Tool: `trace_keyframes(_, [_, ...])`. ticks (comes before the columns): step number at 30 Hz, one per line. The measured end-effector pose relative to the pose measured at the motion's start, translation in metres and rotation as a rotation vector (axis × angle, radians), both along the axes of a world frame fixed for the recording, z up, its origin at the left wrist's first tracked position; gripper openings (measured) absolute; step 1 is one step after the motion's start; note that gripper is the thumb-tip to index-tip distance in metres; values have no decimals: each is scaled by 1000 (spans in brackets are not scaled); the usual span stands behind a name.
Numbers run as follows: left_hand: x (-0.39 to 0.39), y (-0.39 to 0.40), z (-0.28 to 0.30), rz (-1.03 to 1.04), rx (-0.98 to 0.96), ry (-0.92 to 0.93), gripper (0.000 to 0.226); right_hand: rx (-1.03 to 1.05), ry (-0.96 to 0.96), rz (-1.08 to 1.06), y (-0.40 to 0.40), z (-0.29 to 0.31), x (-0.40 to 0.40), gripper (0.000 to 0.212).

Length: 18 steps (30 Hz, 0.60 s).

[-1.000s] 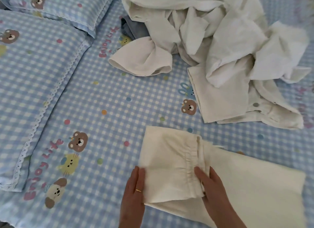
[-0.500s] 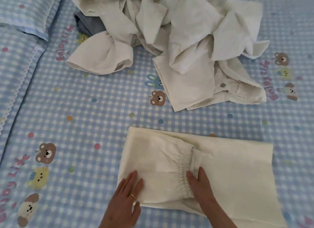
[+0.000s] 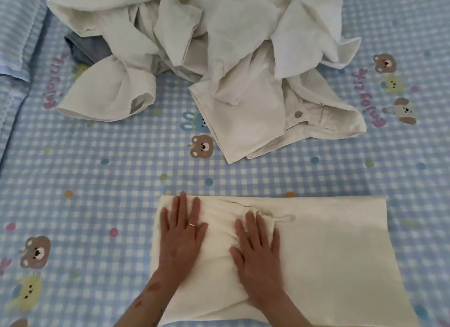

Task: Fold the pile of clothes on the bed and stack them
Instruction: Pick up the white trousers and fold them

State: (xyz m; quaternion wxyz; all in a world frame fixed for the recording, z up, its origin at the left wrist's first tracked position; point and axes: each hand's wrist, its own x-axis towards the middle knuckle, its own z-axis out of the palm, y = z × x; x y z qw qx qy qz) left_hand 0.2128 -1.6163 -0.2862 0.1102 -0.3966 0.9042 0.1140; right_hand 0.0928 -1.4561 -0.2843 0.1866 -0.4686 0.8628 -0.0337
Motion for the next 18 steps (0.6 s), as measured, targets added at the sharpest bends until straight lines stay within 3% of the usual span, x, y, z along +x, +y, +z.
trace_keyframes(5, [6, -6, -26, -54, 14, -49, 68, -8, -26, -18, -2, -19, 1, 62])
trace_keyframes(9, [-12, 8, -3, 23, 41, 0, 68, -131, -45, -51, 12, 9, -13, 56])
trace_keyframes(12, [-56, 41, 22, -173, 28, 170, 56, -209, 49, -378, 62, 28, -46, 54])
trace_keyframes(15, [-132, 78, 36, -415, 92, 317, 43, -148, 145, -736, 129, 42, -82, 65])
trace_keyframes(18, [-216, 108, 41, -518, 216, 308, 47, -102, 176, -859, 181, 46, -97, 70])
